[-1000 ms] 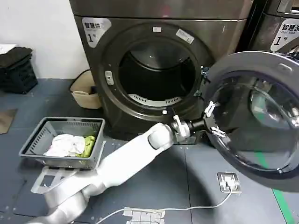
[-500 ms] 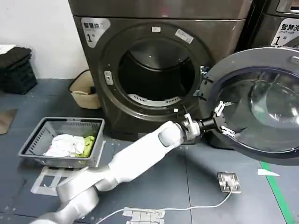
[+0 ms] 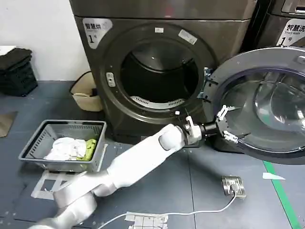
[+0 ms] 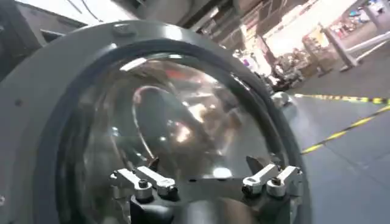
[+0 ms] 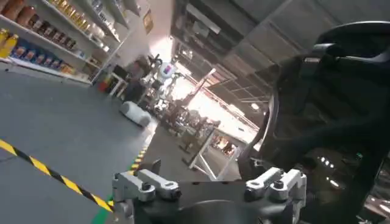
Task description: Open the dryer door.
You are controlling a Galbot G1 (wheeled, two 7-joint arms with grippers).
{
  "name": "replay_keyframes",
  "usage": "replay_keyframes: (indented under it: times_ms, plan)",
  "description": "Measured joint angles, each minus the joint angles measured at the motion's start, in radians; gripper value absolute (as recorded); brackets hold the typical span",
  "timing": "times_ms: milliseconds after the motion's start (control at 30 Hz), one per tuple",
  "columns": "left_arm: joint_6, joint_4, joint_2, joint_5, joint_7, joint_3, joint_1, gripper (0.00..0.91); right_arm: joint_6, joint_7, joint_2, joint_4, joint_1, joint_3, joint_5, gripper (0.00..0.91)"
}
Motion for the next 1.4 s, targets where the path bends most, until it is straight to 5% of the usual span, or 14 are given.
replay_keyframes:
  times_ms: [467,833,1200,1400]
  plan:
    - [0.344,-0.524,0.323,-0.159,-0.035,-0.242,0.229,0.907,-0.001,-0.007,0.0,0.005,0.021,-0.012,0.025,0.907]
    - [0.704,-0.796,0.555,-0.51,-0.332,-0.666,0.572,0.907,-0.014,-0.008,0.0,0.039,0.031,-0.028,0.05,0.907]
    - [0.948,-0.898,0.637,-0.832,-0.653,-1.024,0.884,0.907,-0.012,-0.032,0.0,0.036,0.041,-0.052,0.067,0.907]
    - [0.986,-0.888,0.663,-1.059,-0.859,-1.155,0.978,0.907,-0.007,-0.038,0.0,0.018,0.049,-0.068,0.073,0.907]
